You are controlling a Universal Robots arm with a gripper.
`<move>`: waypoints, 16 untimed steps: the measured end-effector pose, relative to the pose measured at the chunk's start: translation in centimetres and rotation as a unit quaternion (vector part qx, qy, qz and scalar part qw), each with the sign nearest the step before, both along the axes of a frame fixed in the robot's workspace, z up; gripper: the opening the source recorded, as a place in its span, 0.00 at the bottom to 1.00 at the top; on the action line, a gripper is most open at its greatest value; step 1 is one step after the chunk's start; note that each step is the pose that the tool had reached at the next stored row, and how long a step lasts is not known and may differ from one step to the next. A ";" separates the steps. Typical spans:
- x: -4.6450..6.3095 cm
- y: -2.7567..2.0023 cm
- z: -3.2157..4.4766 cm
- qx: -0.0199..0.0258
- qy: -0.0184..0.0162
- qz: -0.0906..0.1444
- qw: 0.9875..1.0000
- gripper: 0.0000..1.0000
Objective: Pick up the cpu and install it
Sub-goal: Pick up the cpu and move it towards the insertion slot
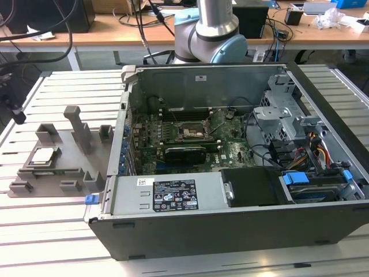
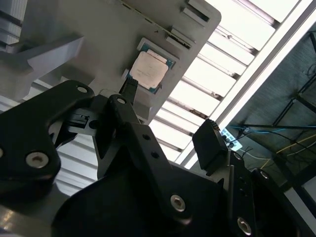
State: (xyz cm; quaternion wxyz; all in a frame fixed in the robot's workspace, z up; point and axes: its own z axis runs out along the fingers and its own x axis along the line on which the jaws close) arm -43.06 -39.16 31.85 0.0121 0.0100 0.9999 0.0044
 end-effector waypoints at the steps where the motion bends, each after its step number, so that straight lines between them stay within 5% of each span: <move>1: 0.0 0.00 -0.06 0.000 0.000 0.000 1.000 0.72; 16: 0.0 0.00 -1.14 0.000 0.000 0.000 1.000 0.72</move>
